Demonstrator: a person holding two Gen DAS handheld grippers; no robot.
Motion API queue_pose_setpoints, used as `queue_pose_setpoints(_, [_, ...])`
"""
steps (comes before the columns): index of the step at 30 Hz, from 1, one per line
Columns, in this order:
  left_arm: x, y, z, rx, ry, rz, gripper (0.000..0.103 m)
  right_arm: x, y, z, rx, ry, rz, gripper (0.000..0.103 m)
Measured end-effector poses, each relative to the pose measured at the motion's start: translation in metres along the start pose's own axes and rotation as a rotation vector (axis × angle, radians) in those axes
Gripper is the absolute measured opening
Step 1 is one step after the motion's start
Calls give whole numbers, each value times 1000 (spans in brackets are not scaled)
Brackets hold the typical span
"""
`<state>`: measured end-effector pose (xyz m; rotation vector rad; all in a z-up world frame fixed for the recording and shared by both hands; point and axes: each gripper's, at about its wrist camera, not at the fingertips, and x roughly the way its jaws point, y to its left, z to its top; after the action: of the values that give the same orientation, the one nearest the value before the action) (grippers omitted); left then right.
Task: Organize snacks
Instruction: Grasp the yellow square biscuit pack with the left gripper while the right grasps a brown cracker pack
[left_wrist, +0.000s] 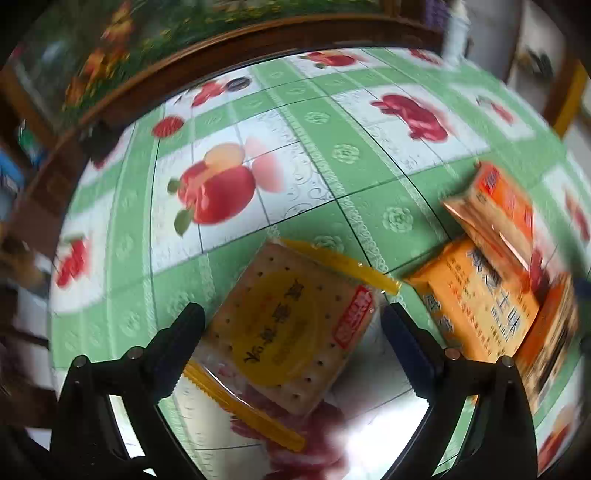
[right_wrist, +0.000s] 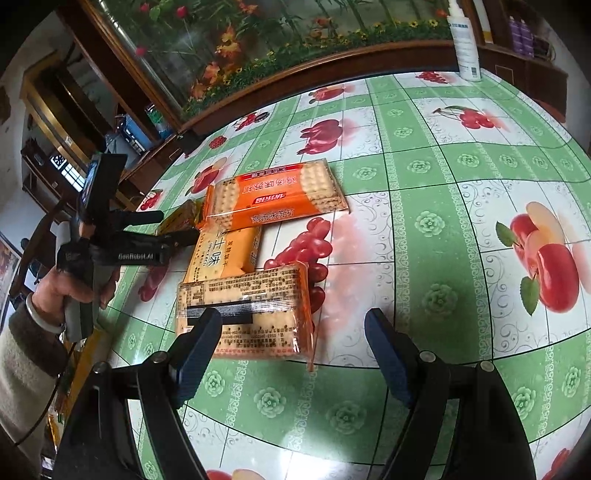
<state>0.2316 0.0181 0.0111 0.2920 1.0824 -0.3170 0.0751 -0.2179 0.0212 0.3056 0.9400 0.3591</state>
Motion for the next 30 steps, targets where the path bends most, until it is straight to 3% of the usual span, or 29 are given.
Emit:
queue_pose_setpoints(2, [0,4,-5,-58,15,-59,88,-1,0,0,-1,-3,11,80])
queue_pose_setpoints(5, [-11,-7,-14,-30,1,-73,69,-5,2,1,-24,-33,-25,80])
queue_pose_setpoints(7, [-16,-17,-24,-19,12,-76,69,-11,7,2,-56,-65,-54,80])
queue_pose_setpoints(10, [-22,-24,-35,-52,21,-81,69,-16,13,4,-78,-91,0,80])
queue_pose_setpoints(12, [-25,-28,-41,-56,33,-78,69,-13,17,9,-81,-72,54,80])
queue_pose_setpoints(18, [-33,-31,-56,-91,76,-77,69,30,25,34,-128,38,-31,80])
queue_pose_setpoints(21, [-41,-35,-72,-81,101,-85,69,31,31,15,-221,92,-97,80])
queue_pose_setpoints(25, [-55,-47,-99,-41,131,-100,69,8,37,-26,-314,195,-64,81])
queue_pose_setpoints(30, [-70,-58,-127,-67,149,-130,69,-46,13,-44,-216,95,-71,82])
